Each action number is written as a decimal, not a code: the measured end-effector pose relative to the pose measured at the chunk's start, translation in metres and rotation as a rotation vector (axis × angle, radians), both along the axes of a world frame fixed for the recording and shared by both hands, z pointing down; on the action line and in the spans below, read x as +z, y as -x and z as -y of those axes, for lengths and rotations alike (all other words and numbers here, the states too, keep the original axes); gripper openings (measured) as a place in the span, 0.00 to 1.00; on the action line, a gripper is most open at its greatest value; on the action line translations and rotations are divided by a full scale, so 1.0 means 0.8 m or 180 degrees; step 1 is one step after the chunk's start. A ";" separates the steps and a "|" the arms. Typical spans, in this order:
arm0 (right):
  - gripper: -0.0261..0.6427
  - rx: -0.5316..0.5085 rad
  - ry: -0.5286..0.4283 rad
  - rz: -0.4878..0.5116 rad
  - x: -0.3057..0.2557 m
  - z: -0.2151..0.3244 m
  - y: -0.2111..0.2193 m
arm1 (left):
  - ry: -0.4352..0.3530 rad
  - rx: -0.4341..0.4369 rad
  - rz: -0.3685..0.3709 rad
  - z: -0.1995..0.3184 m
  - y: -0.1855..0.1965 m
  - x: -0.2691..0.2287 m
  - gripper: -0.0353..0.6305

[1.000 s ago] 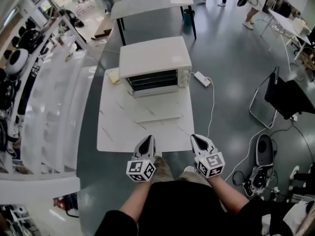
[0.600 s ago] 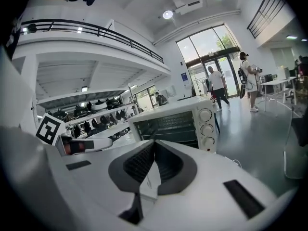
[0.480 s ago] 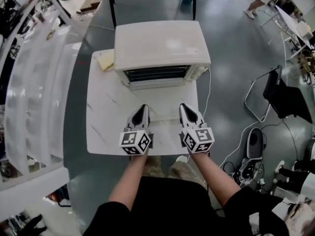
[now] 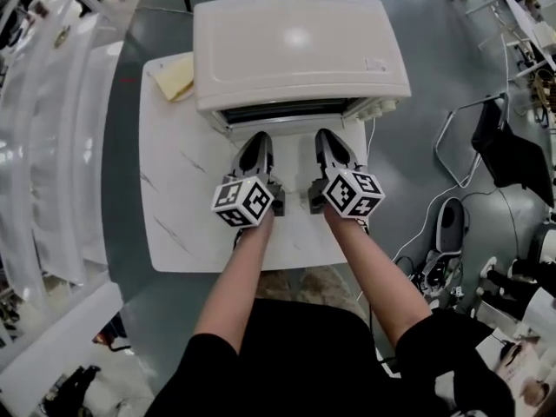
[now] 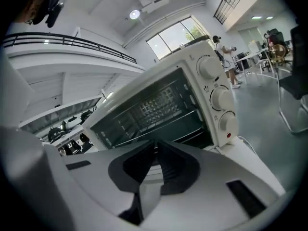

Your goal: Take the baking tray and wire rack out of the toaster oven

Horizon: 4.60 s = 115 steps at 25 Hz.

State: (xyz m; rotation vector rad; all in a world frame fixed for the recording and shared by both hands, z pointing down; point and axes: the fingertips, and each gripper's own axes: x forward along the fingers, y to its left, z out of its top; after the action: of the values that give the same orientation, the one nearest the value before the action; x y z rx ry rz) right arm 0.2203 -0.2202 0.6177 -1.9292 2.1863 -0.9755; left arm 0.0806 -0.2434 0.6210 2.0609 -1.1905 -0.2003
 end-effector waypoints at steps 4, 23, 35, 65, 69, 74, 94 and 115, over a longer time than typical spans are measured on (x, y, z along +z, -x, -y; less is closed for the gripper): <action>0.08 0.0191 0.0081 0.0197 0.028 0.030 -0.002 | 0.0033 0.0013 -0.0020 0.028 0.001 0.022 0.09; 0.24 0.1015 0.0060 0.1547 0.081 0.104 -0.041 | 0.0745 -0.0464 -0.0886 0.091 0.000 0.085 0.24; 0.21 0.1081 0.0124 0.1734 0.097 0.124 -0.039 | 0.0835 -0.0610 -0.1208 0.116 -0.003 0.100 0.25; 0.18 0.1157 0.0264 0.2441 0.105 0.042 -0.043 | 0.1282 -0.0748 -0.1824 0.048 0.007 0.112 0.20; 0.17 0.1161 0.0261 0.2486 0.103 0.027 -0.043 | 0.1295 -0.0755 -0.1859 0.033 0.008 0.110 0.20; 0.16 0.1178 0.0302 0.2536 0.103 0.012 -0.041 | 0.1334 -0.0759 -0.1917 0.017 0.010 0.112 0.19; 0.16 0.1216 0.0412 0.2675 0.088 -0.072 -0.037 | 0.1314 -0.0812 -0.1990 -0.069 0.016 0.097 0.20; 0.15 0.0914 0.0424 0.2740 0.050 -0.202 -0.028 | 0.1204 -0.0910 -0.2008 -0.217 0.027 0.063 0.20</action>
State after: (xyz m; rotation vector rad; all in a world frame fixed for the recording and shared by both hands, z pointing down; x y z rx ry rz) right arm 0.2427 -0.0584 0.6578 -1.3902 1.3505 -1.5333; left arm 0.0589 -0.0697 0.6712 1.3446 -1.0144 -0.6541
